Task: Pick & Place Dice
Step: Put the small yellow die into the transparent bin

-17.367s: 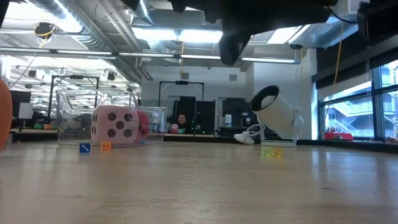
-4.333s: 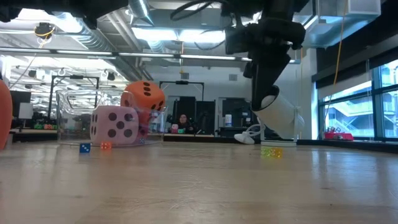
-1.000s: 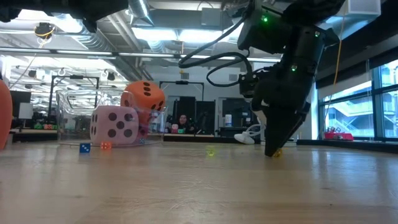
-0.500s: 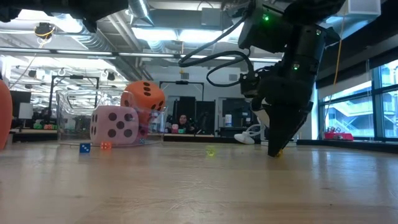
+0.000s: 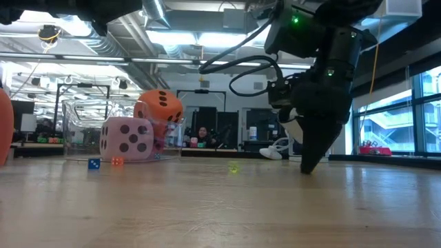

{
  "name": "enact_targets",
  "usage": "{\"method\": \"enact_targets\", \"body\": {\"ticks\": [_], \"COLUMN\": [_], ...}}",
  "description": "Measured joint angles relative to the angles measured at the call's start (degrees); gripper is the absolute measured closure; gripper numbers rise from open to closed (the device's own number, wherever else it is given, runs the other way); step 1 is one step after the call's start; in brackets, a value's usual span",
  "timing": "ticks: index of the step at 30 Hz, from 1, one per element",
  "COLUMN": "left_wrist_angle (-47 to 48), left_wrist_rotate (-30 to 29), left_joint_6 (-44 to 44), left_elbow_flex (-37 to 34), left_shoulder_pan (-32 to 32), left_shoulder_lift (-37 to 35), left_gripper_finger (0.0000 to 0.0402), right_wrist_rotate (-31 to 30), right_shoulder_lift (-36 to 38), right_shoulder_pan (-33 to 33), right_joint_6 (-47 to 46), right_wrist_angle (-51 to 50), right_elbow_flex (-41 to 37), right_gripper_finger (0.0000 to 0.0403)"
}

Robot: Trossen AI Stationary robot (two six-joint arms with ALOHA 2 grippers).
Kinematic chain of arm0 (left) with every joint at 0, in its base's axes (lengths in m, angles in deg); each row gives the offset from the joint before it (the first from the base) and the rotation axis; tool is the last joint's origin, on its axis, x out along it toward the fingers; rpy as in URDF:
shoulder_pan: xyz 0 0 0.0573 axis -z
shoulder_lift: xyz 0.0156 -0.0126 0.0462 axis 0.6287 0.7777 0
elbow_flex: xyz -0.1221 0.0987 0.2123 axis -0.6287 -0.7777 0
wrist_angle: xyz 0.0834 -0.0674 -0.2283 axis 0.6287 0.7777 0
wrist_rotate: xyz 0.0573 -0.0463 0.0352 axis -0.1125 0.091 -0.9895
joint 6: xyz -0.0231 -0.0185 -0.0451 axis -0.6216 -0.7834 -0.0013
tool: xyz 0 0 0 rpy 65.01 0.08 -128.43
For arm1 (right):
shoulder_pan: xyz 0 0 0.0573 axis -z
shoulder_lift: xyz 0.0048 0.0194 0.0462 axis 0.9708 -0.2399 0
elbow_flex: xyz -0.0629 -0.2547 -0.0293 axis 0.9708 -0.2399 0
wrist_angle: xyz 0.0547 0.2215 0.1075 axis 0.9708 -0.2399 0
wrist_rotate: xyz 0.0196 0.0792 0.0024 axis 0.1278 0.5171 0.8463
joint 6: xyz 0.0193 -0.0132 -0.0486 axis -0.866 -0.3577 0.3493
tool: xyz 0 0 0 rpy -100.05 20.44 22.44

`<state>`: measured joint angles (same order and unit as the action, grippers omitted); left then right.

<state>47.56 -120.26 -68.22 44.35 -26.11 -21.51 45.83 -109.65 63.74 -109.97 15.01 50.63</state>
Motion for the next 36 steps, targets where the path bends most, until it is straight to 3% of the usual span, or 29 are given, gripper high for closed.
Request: {"method": "enact_targets", "body": {"ticks": [13,23,30,36], "left_wrist_angle": [0.0,-0.19,-0.18,-0.18], "left_wrist_rotate": [0.0,0.0,0.0,-0.02], "left_joint_6": [-0.03,-1.29,-1.29,-1.09], "left_elbow_flex": [0.0,0.0,0.0,0.0], "left_shoulder_pan": [0.0,0.01,0.0,0.0], "left_shoulder_lift": [0.0,0.01,0.02,0.0], "left_gripper_finger": [0.0398,0.0398,0.0398,0.0398], "right_wrist_rotate": [0.25,-6.36,-8.1,-5.25], "right_shoulder_lift": [0.26,0.83,0.9,0.97], "right_shoulder_pan": [-0.24,-0.09,1.25,3.92], "right_joint_6": [3.03,7.95,13.12,17.57], "right_wrist_angle": [0.1,1.14,9.02,20.87], "right_elbow_flex": [5.58,12.85,16.31,16.63], "right_gripper_finger": [0.0351,0.0347,0.0348,0.0348]}}
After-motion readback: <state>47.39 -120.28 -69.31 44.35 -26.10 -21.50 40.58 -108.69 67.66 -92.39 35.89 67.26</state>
